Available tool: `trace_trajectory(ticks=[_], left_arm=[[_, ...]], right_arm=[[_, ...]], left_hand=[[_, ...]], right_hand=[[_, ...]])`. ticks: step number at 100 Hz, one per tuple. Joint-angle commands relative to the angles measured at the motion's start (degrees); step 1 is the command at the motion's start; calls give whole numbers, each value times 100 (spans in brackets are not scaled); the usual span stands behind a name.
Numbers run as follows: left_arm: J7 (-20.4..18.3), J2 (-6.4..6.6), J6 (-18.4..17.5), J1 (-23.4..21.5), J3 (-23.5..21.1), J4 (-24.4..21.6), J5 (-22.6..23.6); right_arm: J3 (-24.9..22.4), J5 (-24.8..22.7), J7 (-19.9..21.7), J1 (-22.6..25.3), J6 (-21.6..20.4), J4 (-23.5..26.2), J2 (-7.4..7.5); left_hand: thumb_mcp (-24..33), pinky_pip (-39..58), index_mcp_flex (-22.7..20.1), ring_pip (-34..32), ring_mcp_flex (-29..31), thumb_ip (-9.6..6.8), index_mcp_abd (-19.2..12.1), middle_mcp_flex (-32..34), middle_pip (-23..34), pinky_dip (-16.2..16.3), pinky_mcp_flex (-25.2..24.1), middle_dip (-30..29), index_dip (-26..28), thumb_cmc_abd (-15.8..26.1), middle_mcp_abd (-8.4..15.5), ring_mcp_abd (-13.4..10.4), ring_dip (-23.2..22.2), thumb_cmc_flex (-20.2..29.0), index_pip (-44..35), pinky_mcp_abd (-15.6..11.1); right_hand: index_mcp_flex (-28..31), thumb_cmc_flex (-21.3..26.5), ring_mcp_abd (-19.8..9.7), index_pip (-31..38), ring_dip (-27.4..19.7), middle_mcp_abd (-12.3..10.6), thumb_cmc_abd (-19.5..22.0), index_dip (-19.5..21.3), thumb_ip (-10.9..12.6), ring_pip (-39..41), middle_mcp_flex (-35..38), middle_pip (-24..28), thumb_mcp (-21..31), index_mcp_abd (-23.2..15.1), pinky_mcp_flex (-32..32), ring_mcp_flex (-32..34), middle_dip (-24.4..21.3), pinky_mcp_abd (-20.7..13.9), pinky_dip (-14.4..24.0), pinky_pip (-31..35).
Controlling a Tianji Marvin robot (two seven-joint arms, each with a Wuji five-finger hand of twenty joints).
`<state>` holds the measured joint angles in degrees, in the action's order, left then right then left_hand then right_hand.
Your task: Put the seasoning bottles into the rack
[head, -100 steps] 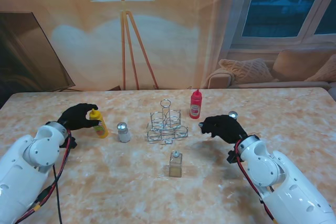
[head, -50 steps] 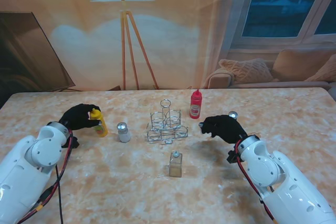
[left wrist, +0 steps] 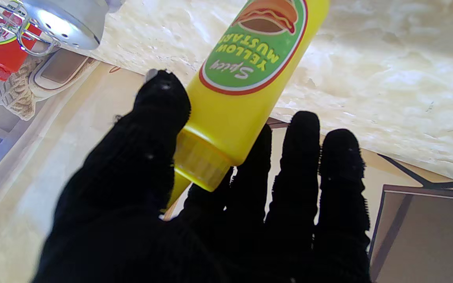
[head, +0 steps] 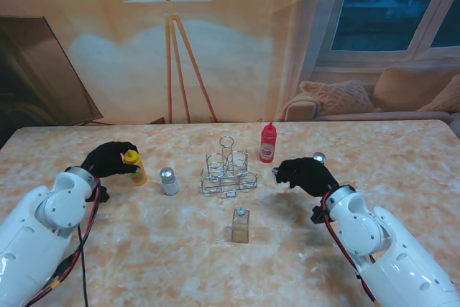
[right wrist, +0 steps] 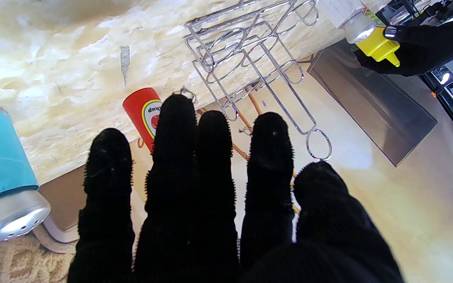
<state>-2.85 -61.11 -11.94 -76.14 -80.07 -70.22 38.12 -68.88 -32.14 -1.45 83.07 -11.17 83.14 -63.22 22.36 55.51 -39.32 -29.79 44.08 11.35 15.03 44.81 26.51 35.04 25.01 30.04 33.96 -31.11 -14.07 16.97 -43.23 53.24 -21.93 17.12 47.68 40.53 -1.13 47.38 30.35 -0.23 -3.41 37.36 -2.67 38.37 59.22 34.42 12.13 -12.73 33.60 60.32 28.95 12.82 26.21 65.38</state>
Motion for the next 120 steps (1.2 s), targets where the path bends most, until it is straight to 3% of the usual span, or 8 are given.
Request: trace_trajectory(ticks=[1,22,69,120], left_arm=[[-109,-12,-16,-3,-16,-16,-23],[-169,-12,17,-1,-21,-67,-66],[-465,15,26,91,-108,-310,-196],[-1296,107,127,726,179,-577,-450]], right_arm=[[12,-4,80,51,10,15,-20],[14,3,84,48,16,15,-20],[14,3,87,48,17,16,-19],[16,-5,73,40,22,3,-22]], left_hand=[[207,209,-337,-201,267,-188,-772,417,22,245,113,464,132,328,197,-113,-204,864,-1414,-31],[198,392,-464,-397,540,-242,-827,941,-292,402,307,947,-37,498,213,-168,-339,1150,-1904,-21],[91,700,-635,-673,833,-322,-628,1235,-157,613,485,1049,-61,681,40,-87,-509,1310,-2101,171],[65,706,-667,-696,870,-336,-632,1281,-138,652,511,1078,-15,679,52,-137,-553,1327,-2097,124]], right_hand=[[54,97,-48,65,196,-22,43,36,-76,88,185,90,-45,-10,-31,101,199,39,-8,91],[53,102,-52,64,197,-32,43,38,-74,92,186,90,-43,-12,-27,106,199,40,-5,97],[58,103,-44,62,197,-25,45,38,-73,91,183,89,-45,-7,-43,103,199,41,-2,96],[61,102,-50,59,197,-28,47,40,-72,94,186,93,-46,-3,-37,106,200,39,1,100]])
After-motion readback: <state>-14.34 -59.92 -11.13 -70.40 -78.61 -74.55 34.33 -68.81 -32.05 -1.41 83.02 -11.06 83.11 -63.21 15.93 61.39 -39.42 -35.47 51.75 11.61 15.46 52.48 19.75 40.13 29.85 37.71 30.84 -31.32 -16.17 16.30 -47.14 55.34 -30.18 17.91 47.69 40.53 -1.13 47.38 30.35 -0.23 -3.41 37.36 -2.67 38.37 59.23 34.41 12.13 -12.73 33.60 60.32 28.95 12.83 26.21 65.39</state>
